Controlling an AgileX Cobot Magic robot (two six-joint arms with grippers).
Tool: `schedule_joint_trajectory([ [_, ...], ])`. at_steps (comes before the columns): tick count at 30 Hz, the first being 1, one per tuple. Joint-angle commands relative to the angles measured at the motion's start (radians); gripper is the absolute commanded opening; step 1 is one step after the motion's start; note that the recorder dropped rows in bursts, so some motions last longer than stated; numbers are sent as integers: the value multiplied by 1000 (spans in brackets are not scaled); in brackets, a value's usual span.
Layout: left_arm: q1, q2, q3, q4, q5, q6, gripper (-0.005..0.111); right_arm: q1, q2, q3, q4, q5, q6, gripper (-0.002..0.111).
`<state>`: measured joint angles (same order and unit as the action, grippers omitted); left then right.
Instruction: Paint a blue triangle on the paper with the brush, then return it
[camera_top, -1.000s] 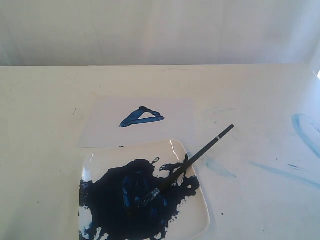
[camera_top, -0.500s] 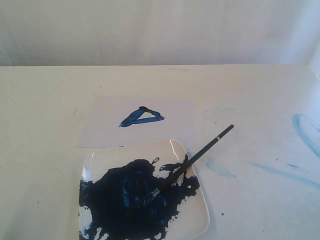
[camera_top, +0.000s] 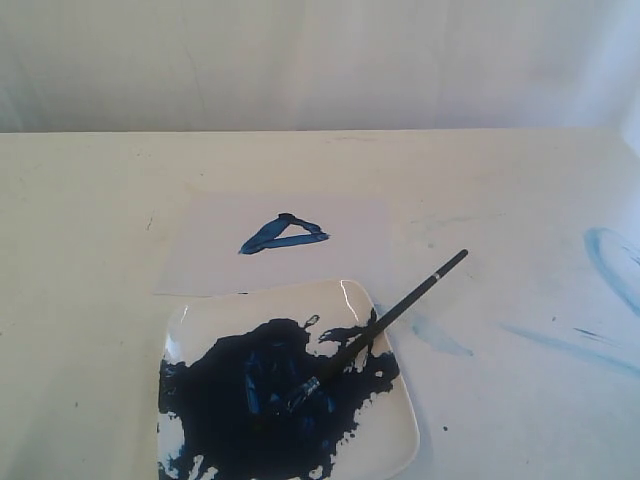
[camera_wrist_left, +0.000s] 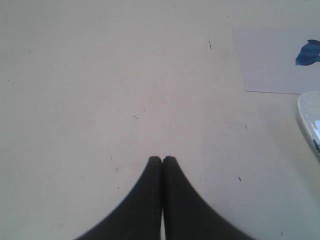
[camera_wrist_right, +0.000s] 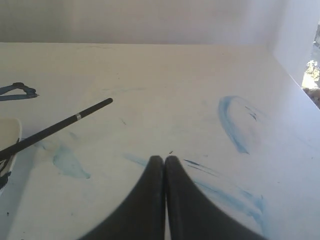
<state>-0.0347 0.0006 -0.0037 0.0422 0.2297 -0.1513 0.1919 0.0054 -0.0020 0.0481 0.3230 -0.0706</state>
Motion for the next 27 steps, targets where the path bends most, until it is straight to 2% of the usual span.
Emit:
schedule_joint_trajectory([
  [1,-4,-1,4,-8,1,-6,0,-1,-5,2,2,-8,6,0],
  [9,-4,-1,4,-8,1,-6,0,69,-5,2,2,-8,6,0],
  [16,-4,-1,4,-8,1,-6,0,-33,-5,2,1,-8,6,0],
  [27,-4,-1,4,-8,1,-6,0,-36,-5,2,1,-6,6,0],
])
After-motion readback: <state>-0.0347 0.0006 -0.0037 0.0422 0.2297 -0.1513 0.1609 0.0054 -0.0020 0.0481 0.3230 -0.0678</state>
